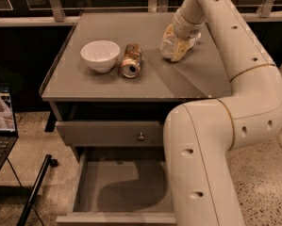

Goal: Place blue plastic bottle into middle drawer

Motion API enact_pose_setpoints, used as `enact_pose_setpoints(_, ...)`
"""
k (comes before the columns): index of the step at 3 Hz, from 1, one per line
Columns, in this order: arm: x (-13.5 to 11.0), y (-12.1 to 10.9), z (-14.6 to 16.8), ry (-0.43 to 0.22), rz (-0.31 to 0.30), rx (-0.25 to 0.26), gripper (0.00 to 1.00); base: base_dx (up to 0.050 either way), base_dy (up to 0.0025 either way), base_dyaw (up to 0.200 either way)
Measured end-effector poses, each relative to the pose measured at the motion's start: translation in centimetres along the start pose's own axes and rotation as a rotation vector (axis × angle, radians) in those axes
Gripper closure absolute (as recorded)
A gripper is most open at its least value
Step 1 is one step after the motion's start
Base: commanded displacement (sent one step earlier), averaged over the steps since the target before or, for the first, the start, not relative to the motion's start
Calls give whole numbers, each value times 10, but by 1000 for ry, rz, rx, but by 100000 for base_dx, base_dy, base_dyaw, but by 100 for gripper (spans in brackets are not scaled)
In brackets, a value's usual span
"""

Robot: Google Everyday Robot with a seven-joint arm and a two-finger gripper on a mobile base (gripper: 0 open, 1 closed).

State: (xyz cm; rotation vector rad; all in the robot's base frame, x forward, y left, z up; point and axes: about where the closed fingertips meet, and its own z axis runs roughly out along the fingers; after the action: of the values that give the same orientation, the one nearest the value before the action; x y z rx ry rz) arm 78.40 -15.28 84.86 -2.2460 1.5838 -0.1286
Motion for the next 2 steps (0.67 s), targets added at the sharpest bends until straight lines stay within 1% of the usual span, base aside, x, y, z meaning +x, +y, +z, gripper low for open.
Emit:
enact_pose_setpoints(1, -16, 13, -20, -41, -18, -39, 100, 0, 0, 0)
enact_pose_setpoints(2, -30, 30, -34, -76, -35, -89, 100, 0, 0, 0)
